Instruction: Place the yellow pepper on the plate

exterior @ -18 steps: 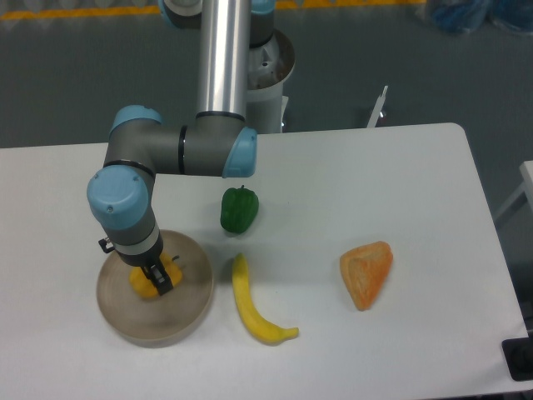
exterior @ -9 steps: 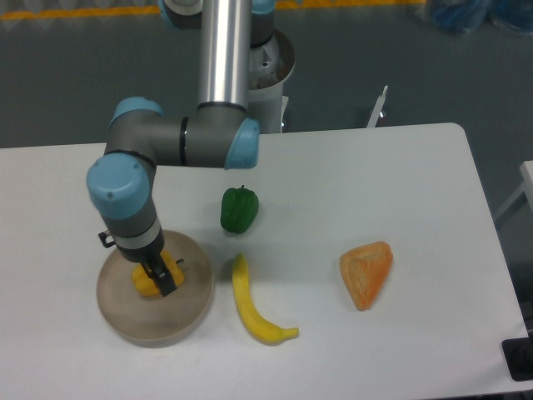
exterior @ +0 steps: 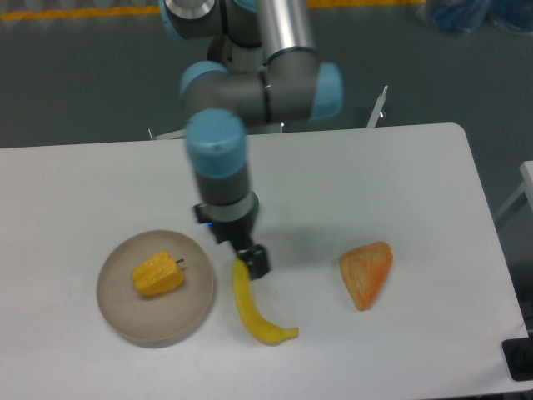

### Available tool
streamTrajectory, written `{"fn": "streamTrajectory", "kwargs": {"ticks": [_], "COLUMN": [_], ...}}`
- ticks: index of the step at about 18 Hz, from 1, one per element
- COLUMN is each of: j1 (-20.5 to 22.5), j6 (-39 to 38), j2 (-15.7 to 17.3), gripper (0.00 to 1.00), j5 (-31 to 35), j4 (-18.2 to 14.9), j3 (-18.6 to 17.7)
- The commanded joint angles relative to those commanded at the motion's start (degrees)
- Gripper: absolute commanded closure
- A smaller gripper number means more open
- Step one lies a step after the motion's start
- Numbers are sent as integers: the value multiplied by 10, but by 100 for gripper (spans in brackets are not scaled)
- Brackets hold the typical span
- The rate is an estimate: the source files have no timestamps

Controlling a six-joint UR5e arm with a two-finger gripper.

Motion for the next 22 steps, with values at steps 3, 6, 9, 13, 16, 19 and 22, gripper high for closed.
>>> {"fn": "streamTrajectory", "kwargs": {"ticks": [3, 6, 9, 13, 16, 19, 22], "j1": [45, 84, 125, 142, 149, 149, 148], "j6": [62, 127, 177, 204, 205, 205, 205], "j2": [18, 20, 19, 11, -3, -10, -13], "gripper": [0, 0, 0, 0, 0, 0, 0], "j5": [0, 1, 0, -1, -1, -1, -1], "j4": [-15, -40, -54, -54, -52, -46, -45], "j3": [-10, -11, -11, -11, -11, -11, -11]}}
